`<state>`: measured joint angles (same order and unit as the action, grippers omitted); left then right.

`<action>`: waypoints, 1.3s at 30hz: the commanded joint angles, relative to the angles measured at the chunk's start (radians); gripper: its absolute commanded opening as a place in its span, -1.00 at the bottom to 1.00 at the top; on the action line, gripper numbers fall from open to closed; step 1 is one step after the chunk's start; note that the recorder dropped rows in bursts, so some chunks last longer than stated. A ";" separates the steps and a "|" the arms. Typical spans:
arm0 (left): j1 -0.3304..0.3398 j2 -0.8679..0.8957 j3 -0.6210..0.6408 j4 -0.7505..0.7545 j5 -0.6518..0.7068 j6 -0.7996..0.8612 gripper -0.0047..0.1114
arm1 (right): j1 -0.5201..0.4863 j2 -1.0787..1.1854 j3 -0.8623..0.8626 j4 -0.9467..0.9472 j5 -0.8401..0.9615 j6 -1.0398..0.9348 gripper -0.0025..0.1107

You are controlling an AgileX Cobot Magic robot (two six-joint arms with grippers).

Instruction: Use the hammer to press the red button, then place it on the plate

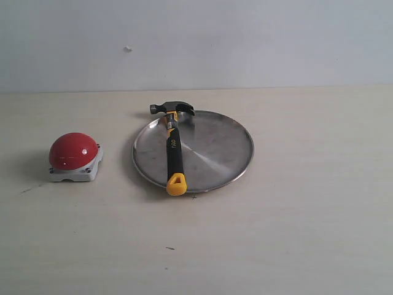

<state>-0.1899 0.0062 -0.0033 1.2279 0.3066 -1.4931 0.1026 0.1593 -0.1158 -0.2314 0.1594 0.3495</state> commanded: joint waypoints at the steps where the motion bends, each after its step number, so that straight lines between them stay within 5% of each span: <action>1: 0.001 -0.006 0.003 -0.003 -0.003 -0.002 -0.92 | -0.006 -0.055 0.000 -0.014 0.019 -0.033 -0.96; 15: 0.001 -0.006 0.003 -0.003 -0.006 -0.002 -0.92 | -0.006 -0.159 0.116 0.151 0.120 -0.128 -0.96; 35: 0.001 -0.006 0.003 -0.003 -0.007 -0.002 -0.92 | -0.006 -0.159 0.116 0.155 0.122 -0.128 -0.96; 39: -0.001 -0.006 0.003 -0.150 0.045 0.166 -0.92 | -0.006 -0.159 0.116 0.155 0.122 -0.128 -0.96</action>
<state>-0.1899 0.0062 -0.0033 1.2051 0.3173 -1.4421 0.1026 0.0067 -0.0048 -0.0757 0.2841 0.2271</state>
